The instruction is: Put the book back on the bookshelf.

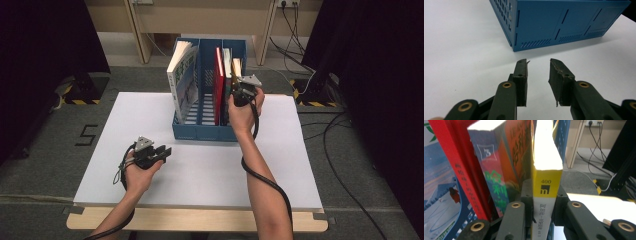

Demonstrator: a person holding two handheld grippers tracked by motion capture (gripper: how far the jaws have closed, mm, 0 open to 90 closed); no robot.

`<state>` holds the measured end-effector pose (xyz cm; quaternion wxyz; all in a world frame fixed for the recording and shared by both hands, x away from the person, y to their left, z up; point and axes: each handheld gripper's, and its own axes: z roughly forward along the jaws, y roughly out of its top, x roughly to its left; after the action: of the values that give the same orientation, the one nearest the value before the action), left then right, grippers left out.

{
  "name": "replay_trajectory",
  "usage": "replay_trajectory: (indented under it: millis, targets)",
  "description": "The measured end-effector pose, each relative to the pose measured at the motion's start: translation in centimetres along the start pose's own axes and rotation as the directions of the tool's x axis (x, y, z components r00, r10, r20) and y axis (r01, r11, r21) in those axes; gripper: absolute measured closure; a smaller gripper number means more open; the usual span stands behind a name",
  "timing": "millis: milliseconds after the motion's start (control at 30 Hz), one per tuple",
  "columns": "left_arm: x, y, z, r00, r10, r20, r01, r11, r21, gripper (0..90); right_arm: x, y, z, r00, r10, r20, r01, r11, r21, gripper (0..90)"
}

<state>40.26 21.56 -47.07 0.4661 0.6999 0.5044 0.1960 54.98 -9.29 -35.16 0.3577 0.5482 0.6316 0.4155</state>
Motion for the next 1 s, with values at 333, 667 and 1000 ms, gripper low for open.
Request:
replay_trajectory:
  millis: [333, 667, 1000]
  targets:
    - [0.2, 0.0, 0.0, 1.0, 0.003, -0.003, -0.003, 1.0, 0.004, 67.0, -0.1, 0.3, 1.6, 1.0, -0.004, 0.005, 0.004, 1.0, -0.025, 76.9]
    - [0.1, -0.1, 0.0, 1.0, 0.0, -0.001, 0.0, 1.0, 0.001, 67.0, 0.1, -0.1, 2.2, 0.9999, 0.005, 0.01, -0.004, 1.0, -0.028, 76.3]
    - [0.0, 0.0, 0.0, 1.0, 0.0, 0.001, 0.0, 1.0, -0.003, 66.9, 0.3, 0.0, 1.0, 0.9999, -0.014, -0.006, 0.014, 1.0, 0.02, 71.0]
